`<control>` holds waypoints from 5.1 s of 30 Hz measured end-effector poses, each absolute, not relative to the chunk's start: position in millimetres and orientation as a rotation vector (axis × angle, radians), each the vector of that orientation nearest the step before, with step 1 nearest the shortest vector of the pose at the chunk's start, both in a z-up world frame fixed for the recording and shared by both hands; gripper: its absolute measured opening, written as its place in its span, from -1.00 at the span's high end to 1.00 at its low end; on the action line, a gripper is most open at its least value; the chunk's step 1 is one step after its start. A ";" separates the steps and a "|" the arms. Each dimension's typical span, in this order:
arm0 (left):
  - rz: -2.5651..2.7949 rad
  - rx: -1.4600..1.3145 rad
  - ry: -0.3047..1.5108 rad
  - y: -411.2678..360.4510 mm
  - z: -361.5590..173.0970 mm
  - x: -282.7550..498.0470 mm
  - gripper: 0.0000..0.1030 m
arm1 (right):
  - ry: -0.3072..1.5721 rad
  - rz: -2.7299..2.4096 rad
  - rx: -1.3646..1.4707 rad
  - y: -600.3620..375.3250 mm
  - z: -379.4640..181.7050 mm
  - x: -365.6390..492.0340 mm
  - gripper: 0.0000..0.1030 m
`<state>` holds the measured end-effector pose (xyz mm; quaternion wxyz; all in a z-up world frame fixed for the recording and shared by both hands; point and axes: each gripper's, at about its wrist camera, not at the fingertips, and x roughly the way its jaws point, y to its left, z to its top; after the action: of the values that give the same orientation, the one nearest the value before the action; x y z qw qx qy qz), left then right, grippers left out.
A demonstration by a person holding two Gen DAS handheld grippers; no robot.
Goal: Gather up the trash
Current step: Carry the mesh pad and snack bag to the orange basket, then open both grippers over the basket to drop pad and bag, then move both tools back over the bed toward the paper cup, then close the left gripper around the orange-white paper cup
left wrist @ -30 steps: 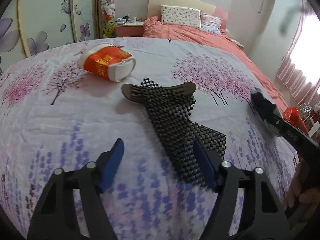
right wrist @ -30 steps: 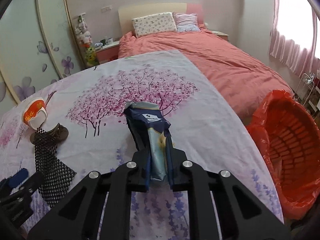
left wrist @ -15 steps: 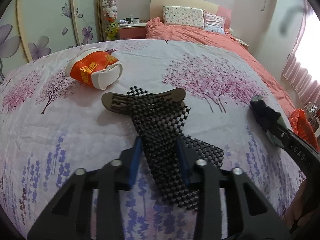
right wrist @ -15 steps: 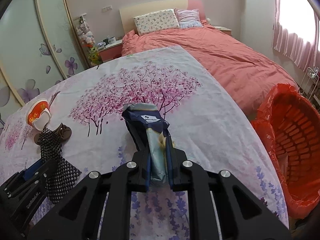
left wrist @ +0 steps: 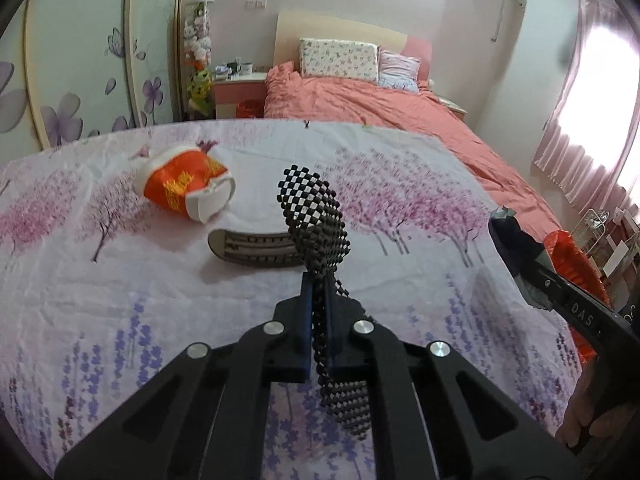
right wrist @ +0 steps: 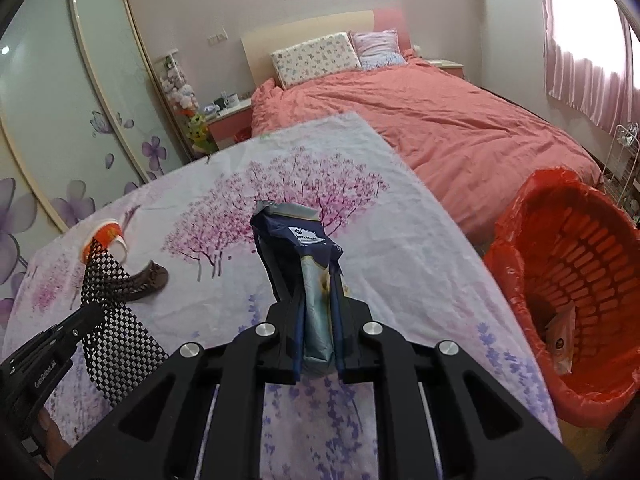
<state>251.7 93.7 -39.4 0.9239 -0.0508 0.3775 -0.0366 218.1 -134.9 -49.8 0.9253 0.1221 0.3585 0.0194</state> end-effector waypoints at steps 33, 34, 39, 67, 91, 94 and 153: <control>-0.448 -0.013 0.629 -85.7 53.2 201.0 0.88 | 0.470 -0.052 0.445 -260.5 18.8 122.0 0.78; -0.464 -0.009 0.631 -95.4 52.0 199.6 0.88 | 0.466 -0.067 0.453 -268.6 17.8 120.0 0.78; -0.550 0.009 0.642 -143.0 44.7 200.5 0.88 | 0.460 -0.140 0.489 -306.9 8.3 114.7 0.78; -0.579 0.033 0.826 -235.9 -39.6 258.7 0.32 | 0.578 -0.226 0.633 -381.8 -55.1 135.6 0.27; -0.151 0.059 0.793 -15.3 -47.2 259.0 -0.13 | 0.649 -0.106 0.382 -274.0 -36.2 156.5 0.10; -0.073 0.037 0.795 19.2 -49.0 262.9 -0.22 | 0.666 -0.073 0.354 -255.1 -37.6 161.7 0.10; 0.332 -0.167 0.902 230.3 -82.4 400.8 -0.41 | 0.829 0.239 0.171 -66.4 -70.9 233.2 -0.05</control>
<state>400.8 230.3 -82.4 0.8834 -0.0803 0.4331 0.1597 233.2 -66.4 -70.9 0.9048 0.0829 0.4013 0.1156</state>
